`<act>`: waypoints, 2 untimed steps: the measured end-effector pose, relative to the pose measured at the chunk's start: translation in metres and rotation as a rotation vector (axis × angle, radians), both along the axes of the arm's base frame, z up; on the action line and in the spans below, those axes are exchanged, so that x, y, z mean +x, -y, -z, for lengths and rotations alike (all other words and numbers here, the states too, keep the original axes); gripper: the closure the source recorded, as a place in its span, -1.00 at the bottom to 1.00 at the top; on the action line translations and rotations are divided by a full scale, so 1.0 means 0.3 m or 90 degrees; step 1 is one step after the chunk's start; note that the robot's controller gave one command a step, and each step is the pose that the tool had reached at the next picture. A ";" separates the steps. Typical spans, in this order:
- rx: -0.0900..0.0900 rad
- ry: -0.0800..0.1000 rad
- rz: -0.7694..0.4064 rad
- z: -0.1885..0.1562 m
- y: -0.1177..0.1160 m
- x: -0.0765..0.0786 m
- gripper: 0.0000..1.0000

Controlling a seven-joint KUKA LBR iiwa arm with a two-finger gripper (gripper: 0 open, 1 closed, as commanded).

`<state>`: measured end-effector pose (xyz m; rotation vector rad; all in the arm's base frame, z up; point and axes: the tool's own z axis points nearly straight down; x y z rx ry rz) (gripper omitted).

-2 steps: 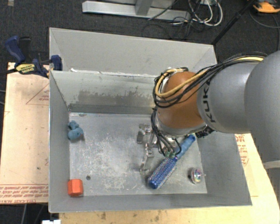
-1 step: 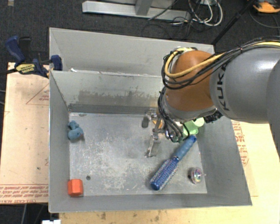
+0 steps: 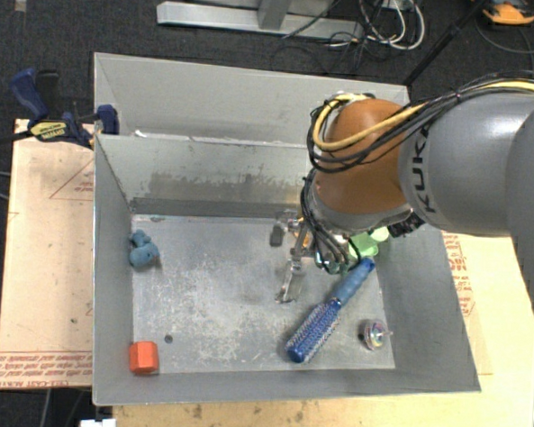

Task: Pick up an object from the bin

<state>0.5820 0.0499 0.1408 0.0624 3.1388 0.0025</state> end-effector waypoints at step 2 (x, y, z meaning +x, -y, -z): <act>0.000 -0.002 0.209 -0.064 -0.051 -0.126 1.00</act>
Offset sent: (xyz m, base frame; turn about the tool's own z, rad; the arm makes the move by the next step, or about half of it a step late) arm 0.0000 0.0000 0.0000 0.0000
